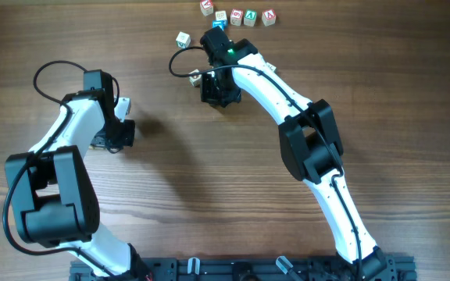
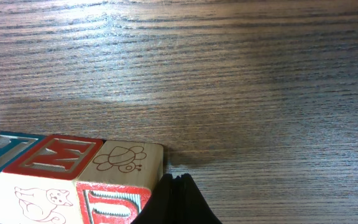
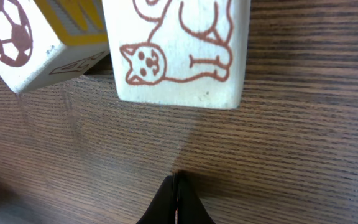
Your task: Form a horizontal line
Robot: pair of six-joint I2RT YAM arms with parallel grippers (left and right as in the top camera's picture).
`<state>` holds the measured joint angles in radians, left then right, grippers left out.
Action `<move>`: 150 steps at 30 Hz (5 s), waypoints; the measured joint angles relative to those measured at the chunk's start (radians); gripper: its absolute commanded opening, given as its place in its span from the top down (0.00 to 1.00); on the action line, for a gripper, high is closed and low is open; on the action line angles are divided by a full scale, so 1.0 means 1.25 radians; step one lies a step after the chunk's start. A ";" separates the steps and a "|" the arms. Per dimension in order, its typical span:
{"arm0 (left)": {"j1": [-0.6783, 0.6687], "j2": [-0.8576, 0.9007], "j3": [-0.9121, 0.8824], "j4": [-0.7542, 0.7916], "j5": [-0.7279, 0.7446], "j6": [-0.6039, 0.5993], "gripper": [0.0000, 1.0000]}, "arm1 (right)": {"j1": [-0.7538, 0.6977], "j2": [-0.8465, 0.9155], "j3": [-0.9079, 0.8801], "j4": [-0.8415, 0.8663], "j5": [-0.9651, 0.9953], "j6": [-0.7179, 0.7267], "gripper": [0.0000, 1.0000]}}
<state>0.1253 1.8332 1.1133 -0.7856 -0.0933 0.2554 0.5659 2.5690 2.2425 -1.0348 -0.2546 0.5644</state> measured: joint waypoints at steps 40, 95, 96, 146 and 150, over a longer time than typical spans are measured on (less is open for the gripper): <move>0.000 0.000 0.000 0.005 -0.033 0.000 0.96 | 0.000 0.000 0.000 0.000 0.000 0.000 0.95; 0.026 -0.475 0.038 -0.027 0.082 -0.138 0.96 | 0.000 0.000 -0.002 0.003 -0.009 0.000 0.95; 0.039 -0.496 0.038 -0.037 0.082 -0.143 0.96 | 0.000 0.000 -0.002 0.003 -0.009 0.000 0.95; 0.110 -0.858 0.038 -0.248 0.021 -0.315 0.00 | 0.112 -0.992 0.034 -0.460 0.651 0.011 0.00; 0.110 -0.858 0.038 -0.248 0.021 -0.315 0.00 | 0.112 -0.999 0.034 -0.460 0.641 0.012 0.00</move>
<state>0.2623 0.7609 1.1606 -1.0962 -0.0666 -0.1387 0.7055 1.3201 2.2856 -1.6093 0.5465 0.5789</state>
